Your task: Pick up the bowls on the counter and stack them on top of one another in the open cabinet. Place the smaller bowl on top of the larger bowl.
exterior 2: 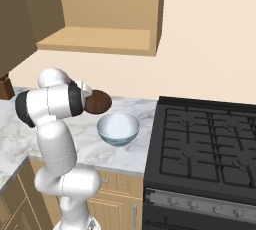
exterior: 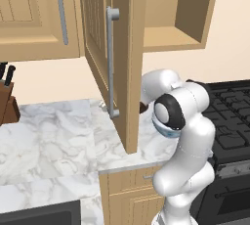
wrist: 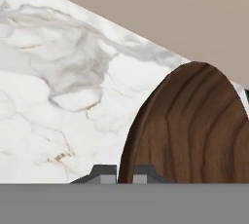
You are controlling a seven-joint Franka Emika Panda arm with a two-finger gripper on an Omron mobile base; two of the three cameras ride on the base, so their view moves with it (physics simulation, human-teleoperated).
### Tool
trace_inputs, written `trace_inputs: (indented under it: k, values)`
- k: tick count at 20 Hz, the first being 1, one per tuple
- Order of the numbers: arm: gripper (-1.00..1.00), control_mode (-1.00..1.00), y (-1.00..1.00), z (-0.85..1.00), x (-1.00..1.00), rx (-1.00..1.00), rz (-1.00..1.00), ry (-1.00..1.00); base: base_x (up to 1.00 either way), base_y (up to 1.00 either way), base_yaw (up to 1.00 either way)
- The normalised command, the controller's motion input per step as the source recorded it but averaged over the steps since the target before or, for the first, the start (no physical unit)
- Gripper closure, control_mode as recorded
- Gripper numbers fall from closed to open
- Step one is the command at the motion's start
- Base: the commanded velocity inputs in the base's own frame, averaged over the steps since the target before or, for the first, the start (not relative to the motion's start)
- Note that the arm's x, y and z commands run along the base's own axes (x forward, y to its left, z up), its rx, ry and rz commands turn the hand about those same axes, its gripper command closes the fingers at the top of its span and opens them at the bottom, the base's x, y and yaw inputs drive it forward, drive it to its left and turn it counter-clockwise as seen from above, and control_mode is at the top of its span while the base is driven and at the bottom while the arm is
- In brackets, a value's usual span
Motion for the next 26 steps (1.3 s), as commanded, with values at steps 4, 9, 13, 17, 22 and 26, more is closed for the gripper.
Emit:
trace_inputs:
  k: [4, 9, 13, 17, 22, 26]
  values:
    - [1.00, -1.00, -0.03, 0.19, -0.22, -0.07, 0.00, -0.08, 0.00, 0.00, 0.00]
    - [1.00, -1.00, -0.10, 0.20, -0.11, -0.12, 0.00, -0.05, 0.00, 0.00, 0.00]
    - [1.00, -1.00, -0.07, 0.24, -0.01, -0.14, 0.00, 0.00, 0.00, 0.00, 0.00]
    - [1.00, -1.00, -0.04, 0.23, 0.00, -0.12, 0.00, 0.00, 0.00, 0.00, 0.00]
    - [1.00, -1.00, -0.08, 0.23, 0.00, -0.10, 0.00, 0.02, 0.00, 0.00, 0.00]
    - [1.00, -1.00, -0.10, 0.23, 0.00, -0.07, 0.00, 0.03, 0.00, 0.00, 0.00]
